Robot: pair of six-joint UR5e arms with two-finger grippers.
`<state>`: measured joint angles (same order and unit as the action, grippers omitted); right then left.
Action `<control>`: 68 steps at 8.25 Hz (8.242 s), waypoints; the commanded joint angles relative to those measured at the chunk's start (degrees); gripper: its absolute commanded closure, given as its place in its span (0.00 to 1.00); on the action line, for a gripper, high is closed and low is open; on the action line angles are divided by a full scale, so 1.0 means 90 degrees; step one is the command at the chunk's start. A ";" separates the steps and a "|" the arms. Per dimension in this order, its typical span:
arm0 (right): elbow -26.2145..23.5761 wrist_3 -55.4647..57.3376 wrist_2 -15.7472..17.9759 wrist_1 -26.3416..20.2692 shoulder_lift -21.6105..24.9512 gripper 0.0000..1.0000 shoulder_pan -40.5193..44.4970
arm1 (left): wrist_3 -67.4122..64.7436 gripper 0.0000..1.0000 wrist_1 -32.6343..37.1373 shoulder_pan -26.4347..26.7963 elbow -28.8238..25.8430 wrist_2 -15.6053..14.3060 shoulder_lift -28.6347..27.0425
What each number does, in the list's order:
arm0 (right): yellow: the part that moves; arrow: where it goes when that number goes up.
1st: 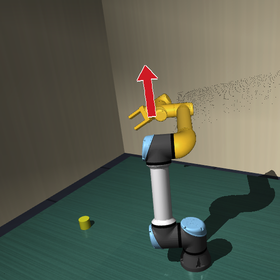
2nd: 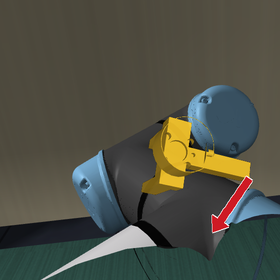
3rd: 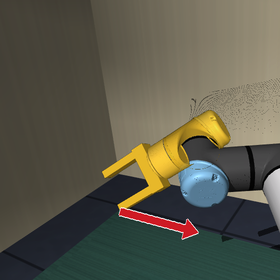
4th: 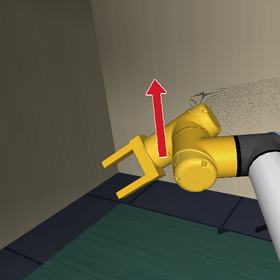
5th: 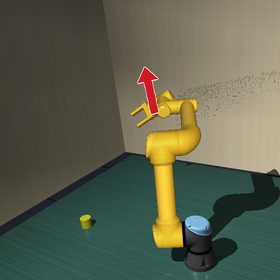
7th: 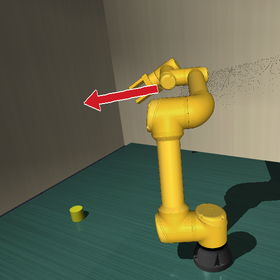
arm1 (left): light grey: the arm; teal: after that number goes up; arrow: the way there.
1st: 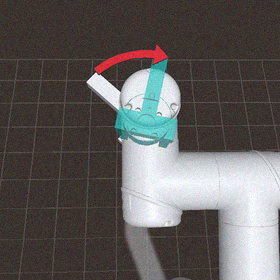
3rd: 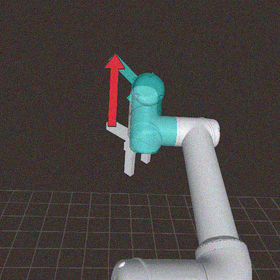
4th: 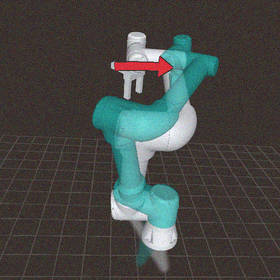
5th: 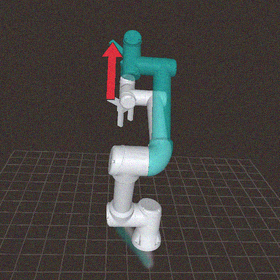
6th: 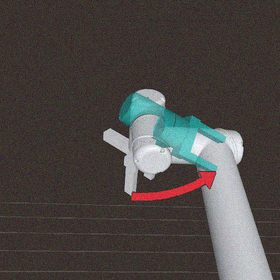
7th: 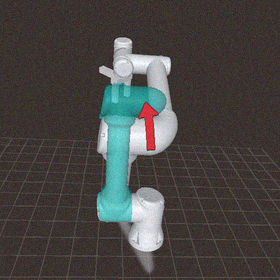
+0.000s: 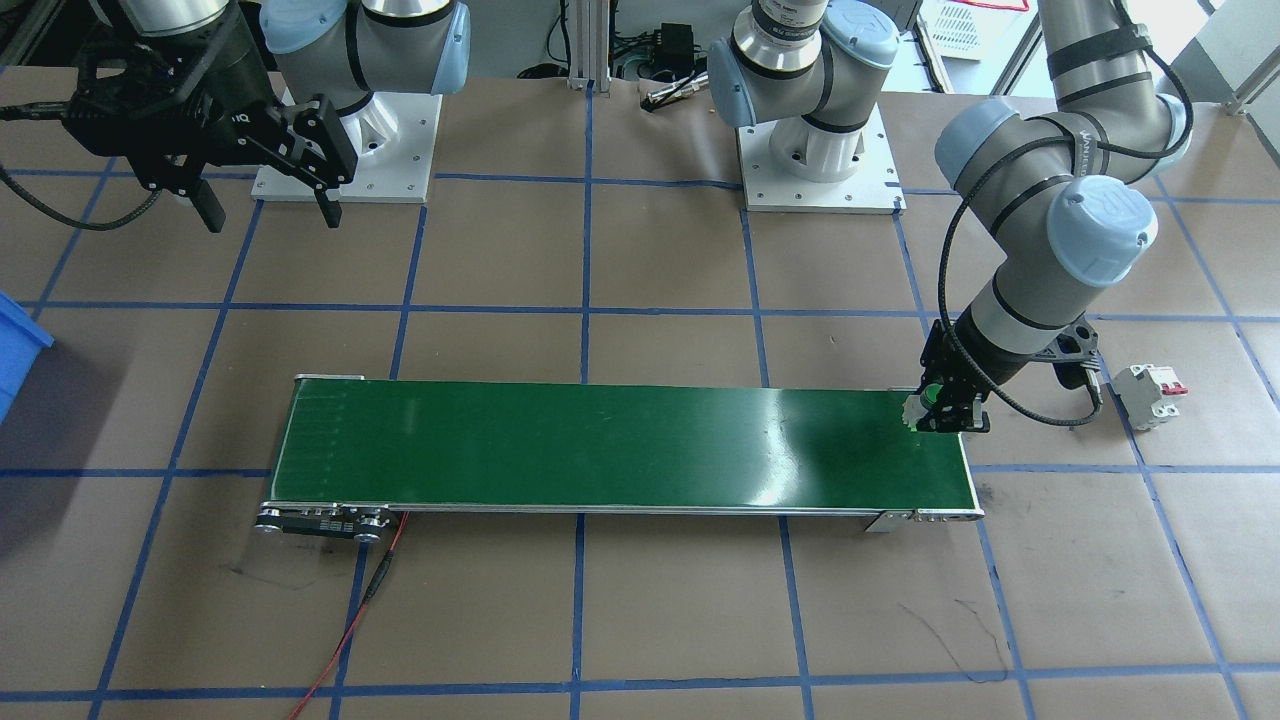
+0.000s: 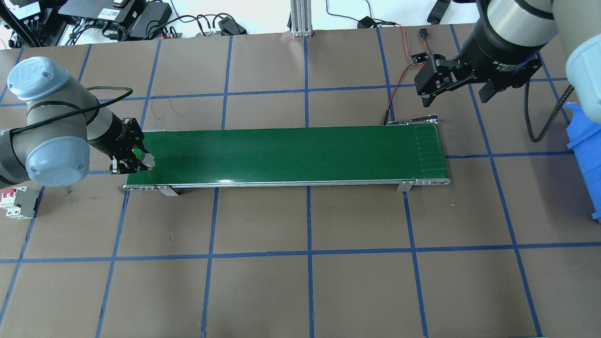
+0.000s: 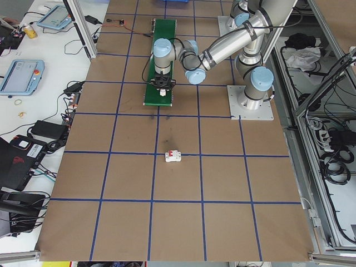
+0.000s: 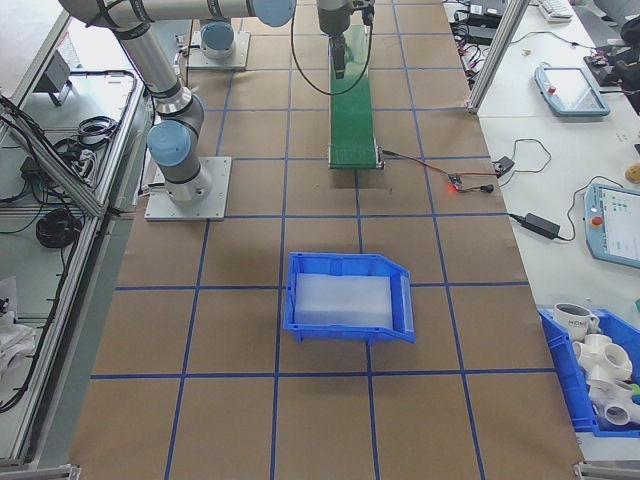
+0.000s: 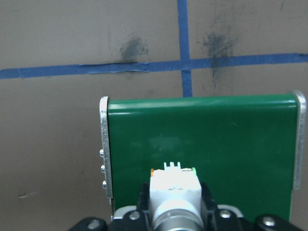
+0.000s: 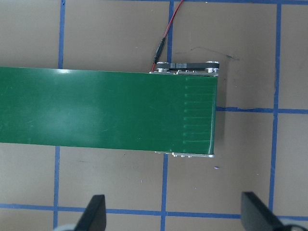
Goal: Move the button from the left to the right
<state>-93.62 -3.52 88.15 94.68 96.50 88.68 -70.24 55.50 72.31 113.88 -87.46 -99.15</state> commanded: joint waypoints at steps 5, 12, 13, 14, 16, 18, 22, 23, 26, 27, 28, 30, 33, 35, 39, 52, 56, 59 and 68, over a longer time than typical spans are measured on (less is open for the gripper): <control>-0.0008 -0.0009 -0.0010 -0.0002 0.0000 0.00 0.0000 | -0.0047 0.28 -0.0043 0.0003 0.0003 0.0108 -0.0165; -0.0289 -0.0009 -0.0049 -0.0090 -0.0029 0.00 0.0010 | -0.0321 0.00 -0.0063 0.0052 0.0003 0.0118 -0.0195; -0.0610 -0.0019 -0.0078 0.0026 -0.0087 0.00 0.0010 | -0.0282 0.00 -0.0053 0.0061 0.0013 0.0118 -0.0137; -0.0797 -0.0009 -0.0068 0.0240 -0.0223 0.00 0.0010 | -0.0010 0.00 -0.0043 0.0090 0.0013 0.0118 -0.0068; -0.0993 0.0030 -0.0068 0.0650 -0.0827 0.00 0.0010 | 0.0710 0.00 -0.0043 0.0110 0.0013 0.0109 0.0175; -0.1062 0.0059 -0.0059 0.0935 -0.1230 0.00 0.0020 | 0.2950 0.00 0.0015 0.0392 -0.0065 0.0118 0.0478; -0.1170 0.0254 -0.0620 0.0964 -0.1250 0.00 0.0029 | 0.4938 0.00 0.2934 0.1096 -0.2685 0.0128 0.0489; -0.1180 0.0264 -0.0664 0.0964 -0.1250 0.00 0.0029 | 0.5301 0.00 0.3719 0.1116 -0.3195 -0.0046 0.0489; -0.1209 0.0450 -0.0732 0.0984 -0.1279 0.00 0.0029 | 0.5647 0.00 0.4213 0.1650 -0.3532 -0.0875 0.0713; -0.1209 0.0450 -0.0742 0.0984 -0.1279 0.00 0.0029 | 0.5656 0.00 0.4282 0.1905 -0.3513 -0.1361 0.0762; -0.1209 0.0450 -0.0762 0.0984 -0.1279 0.00 0.0029 | 0.5531 0.00 0.4167 0.1994 -0.3503 -0.0980 0.0588; -0.1209 0.0440 -0.0743 0.1177 -0.1279 0.00 0.0068 | 0.5529 0.00 0.4166 0.2024 -0.3522 -0.0644 0.0704; -0.1219 0.0508 -0.0743 0.1489 -0.1376 0.00 0.0388 | 0.5578 0.00 0.4166 0.2024 -0.3562 -0.0682 0.0762; -0.1209 0.0925 -0.0674 0.1968 -0.1601 0.00 0.0741 | 0.5569 0.00 0.4166 0.2034 -0.3562 -0.0663 0.0762; -0.1199 0.1124 -0.0675 0.2467 -0.2088 0.00 0.0762 | 0.5568 0.00 0.4166 0.2034 -0.3513 -0.0673 0.0850; 0.0001 -0.2827 0.0751 0.1062 -0.2363 1.00 -0.0739 | 0.5598 0.00 0.4166 0.2034 -0.3513 -0.0683 0.0909; -0.0008 -0.7859 0.0948 0.1062 -0.2051 1.00 -0.3011 | 0.5588 0.00 0.4156 0.2034 -0.3542 -0.0683 0.0919; 0.0099 -1.0958 0.0977 0.1715 -0.2128 1.00 -0.4439 | 0.5588 0.00 0.4156 0.2034 -0.3551 -0.0683 0.0909; 0.0080 -1.3944 0.0605 0.3826 -0.4073 0.31 -0.5137 | 0.5608 0.00 0.4156 0.2034 -0.3523 -0.0683 0.0928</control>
<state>-92.89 -127.92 93.45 128.66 60.14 42.49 -19.80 92.90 90.59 82.11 -93.60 -90.80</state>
